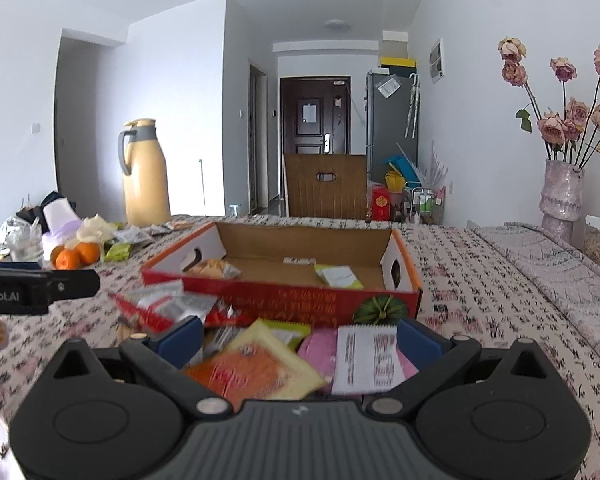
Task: Organize snacks
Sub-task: 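Move both tools back over the snack pile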
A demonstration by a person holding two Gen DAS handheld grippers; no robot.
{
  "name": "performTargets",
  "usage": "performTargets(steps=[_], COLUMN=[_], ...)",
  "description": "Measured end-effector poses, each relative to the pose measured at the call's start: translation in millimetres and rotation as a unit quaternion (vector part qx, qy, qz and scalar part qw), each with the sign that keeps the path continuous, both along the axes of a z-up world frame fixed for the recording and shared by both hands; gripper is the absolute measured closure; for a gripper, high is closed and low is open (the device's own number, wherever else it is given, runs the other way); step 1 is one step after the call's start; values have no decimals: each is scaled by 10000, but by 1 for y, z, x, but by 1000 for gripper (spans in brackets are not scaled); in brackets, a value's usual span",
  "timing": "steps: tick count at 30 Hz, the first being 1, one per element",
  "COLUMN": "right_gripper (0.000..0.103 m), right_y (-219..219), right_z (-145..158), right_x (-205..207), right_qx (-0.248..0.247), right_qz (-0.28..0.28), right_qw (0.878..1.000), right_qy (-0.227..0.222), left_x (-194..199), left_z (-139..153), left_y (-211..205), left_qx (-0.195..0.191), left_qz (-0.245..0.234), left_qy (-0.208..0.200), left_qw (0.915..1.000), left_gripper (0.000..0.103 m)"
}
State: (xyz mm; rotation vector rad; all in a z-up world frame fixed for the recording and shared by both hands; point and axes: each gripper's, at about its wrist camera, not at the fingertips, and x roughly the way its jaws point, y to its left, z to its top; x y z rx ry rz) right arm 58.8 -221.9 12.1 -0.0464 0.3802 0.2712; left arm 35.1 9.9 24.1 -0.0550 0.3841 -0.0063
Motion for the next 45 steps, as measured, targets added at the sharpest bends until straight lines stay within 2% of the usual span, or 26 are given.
performTargets(steps=[12, 27, 37, 39, 45], right_gripper=[0, 0, 0, 4, 29], right_y=[0, 11, 48, 55, 72], right_z=[-32, -46, -57, -56, -55], right_x=[-19, -14, 2, 4, 8], right_qx=[-24, -74, -234, -292, -453], right_qz=[-35, 52, 443, 480, 472], right_qw=[9989, 9970, 9936, 9938, 9941], right_qy=[477, 765, 1013, 960, 867], left_x=[-12, -10, -9, -8, -6], left_z=[-33, -42, -42, -43, -46], left_y=[9, 12, 23, 26, 33], left_qx=[-168, -214, -283, -304, -387], left_qz=[94, 124, 253, 268, 312], left_qy=[430, 577, 580, 588, 624], left_qw=[9989, 9980, 9976, 9974, 9968], left_gripper=[0, 0, 0, 0, 0])
